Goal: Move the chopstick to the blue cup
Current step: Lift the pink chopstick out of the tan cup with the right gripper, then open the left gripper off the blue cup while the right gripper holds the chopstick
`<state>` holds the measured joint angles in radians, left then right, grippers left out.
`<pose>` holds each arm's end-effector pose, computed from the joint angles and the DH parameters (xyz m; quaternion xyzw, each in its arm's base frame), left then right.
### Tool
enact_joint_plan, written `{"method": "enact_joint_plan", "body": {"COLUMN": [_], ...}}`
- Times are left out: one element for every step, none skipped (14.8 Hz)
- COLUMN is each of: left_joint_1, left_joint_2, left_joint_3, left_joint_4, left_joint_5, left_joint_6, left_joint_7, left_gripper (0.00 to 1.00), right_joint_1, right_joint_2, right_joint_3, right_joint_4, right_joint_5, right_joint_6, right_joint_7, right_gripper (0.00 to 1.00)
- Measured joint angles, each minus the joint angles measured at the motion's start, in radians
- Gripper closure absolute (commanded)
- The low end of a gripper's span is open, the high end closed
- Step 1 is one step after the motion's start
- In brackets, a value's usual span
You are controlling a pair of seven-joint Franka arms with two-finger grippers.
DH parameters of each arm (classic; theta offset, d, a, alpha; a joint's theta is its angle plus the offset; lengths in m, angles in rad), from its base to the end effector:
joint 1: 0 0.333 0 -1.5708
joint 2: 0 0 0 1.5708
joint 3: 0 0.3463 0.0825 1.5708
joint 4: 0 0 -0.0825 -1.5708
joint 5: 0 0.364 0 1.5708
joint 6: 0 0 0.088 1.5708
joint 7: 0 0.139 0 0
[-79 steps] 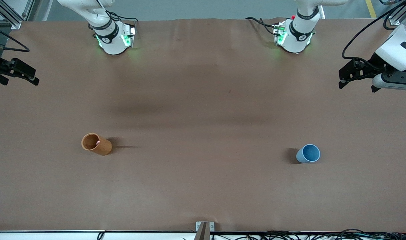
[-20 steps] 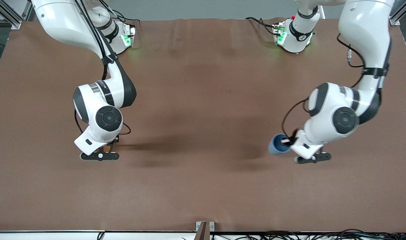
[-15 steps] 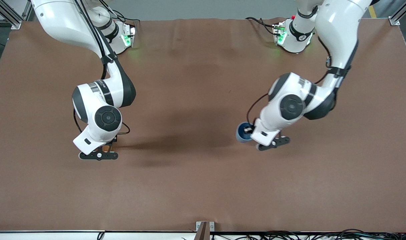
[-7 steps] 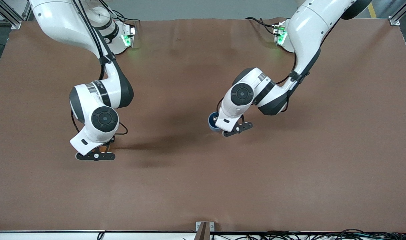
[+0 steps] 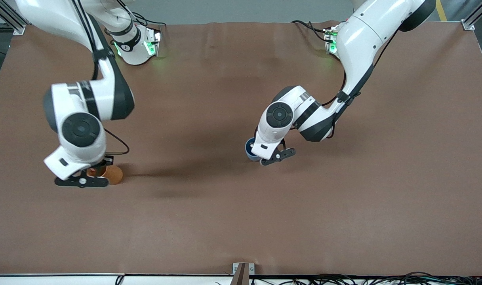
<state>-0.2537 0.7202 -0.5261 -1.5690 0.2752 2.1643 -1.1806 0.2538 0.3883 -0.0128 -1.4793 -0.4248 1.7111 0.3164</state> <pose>0.5447 -0.4350 0.2617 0.9832 0.1732 -0.0527 0.0237 0.6416 0.1057 0.4546 0.9751 0.0092 -0.0162 0.2212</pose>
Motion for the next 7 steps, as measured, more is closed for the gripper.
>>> {"method": "enact_joint_plan", "body": {"left_joint_1": [0.000,0.000,0.000,0.000,0.000,0.000,0.000], "left_joint_2": [0.000,0.002,0.003,0.005,0.009,0.013,0.018], "left_joint_3": [0.000,0.000,0.000,0.000,0.000,0.000,0.000], "left_joint_4": [0.000,0.000,0.000,0.000,0.000,0.000,0.000], "left_joint_5": [0.002,0.003,0.003,0.003,0.003,0.003,0.003], "left_joint_6": [0.000,0.000,0.000,0.004,0.010,0.014,0.016], "left_joint_7": [0.000,0.000,0.000,0.000,0.000,0.000,0.000], "left_gripper": [0.95,0.95,0.94,0.94,0.93,0.89,0.74], "right_joint_1": [-0.002,-0.008,-0.019,-0.038,-0.064,-0.093,-0.122], "right_joint_2": [-0.026,-0.049,-0.072,-0.096,-0.122,-0.148,-0.175], "right_joint_3": [0.000,0.000,0.000,0.000,-0.001,-0.001,-0.001], "right_joint_4": [0.022,0.045,0.064,0.076,0.083,0.084,0.084], "right_joint_5": [0.038,0.082,0.129,0.183,0.244,0.306,0.365], "right_joint_6": [-0.036,-0.070,-0.094,-0.107,-0.112,-0.113,-0.114], "right_joint_7": [-0.018,-0.031,-0.042,-0.057,-0.076,-0.098,-0.119], "right_gripper": [0.96,0.96,0.96,0.96,0.96,0.96,0.96]}}
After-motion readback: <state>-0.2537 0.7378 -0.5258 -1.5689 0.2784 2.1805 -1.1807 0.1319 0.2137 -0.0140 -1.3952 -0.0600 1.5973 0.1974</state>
